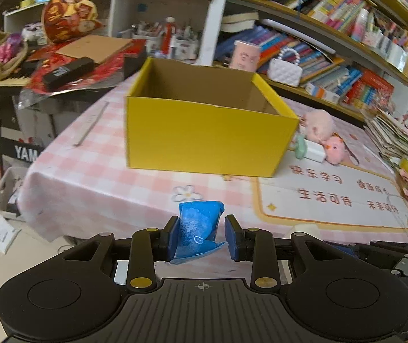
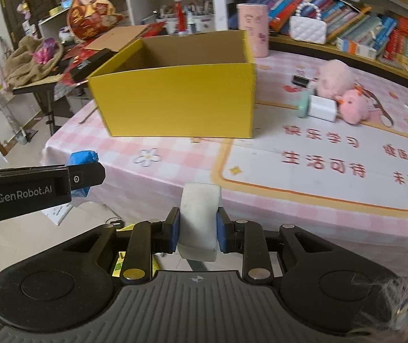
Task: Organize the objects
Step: 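Carry blue bag in left tool and eraser in right tool over the box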
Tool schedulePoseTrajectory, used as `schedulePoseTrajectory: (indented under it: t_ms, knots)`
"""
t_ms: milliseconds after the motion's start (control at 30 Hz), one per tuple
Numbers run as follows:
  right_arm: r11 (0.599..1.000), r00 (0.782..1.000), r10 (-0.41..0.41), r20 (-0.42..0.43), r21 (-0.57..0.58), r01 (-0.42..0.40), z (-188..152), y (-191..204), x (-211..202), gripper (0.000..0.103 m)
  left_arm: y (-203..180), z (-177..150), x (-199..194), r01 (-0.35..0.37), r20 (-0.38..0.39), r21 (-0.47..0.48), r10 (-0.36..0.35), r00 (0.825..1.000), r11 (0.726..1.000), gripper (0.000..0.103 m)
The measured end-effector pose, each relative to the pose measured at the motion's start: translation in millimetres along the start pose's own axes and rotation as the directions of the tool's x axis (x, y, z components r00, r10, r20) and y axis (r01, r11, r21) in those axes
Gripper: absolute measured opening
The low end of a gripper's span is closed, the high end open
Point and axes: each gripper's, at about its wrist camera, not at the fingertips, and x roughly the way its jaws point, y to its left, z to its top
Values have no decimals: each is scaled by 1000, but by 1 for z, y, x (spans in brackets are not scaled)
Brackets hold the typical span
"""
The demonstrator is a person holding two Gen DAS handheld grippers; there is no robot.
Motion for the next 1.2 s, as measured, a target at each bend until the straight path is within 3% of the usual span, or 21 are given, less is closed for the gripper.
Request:
schedulePoseTrajectory:
  t_ms: [200, 400, 633, 800, 933, 1200]
  knots:
    - [999, 1000, 7, 19, -32, -6, 7, 20, 0, 24, 22, 4, -12, -24, 39, -24, 25, 999, 999, 32]
    - [998, 993, -21, 112, -61, 28, 28, 22, -7, 24, 26, 28, -22, -13, 124, -10, 14, 992, 1000, 32]
    - [996, 956, -58, 286, -47, 74, 91, 8, -13, 24, 15, 84, -25, 22, 265, 1, -22, 964, 1000, 32]
    - [994, 930, -57, 364, -61, 85, 142, -3, 1, 24, 8, 116, -14, 11, 309, 25, -18, 951, 1000, 32]
    - [992, 930, -51, 363, -87, 88, 175, -15, 27, 24, 1, 140, 17, -7, 305, 31, -3, 952, 1000, 32]
    - [976, 967, -13, 255, -209, 68, 206, -29, 99, 24, -5, 165, 98, -76, 210, 13, 71, 975, 997, 32]
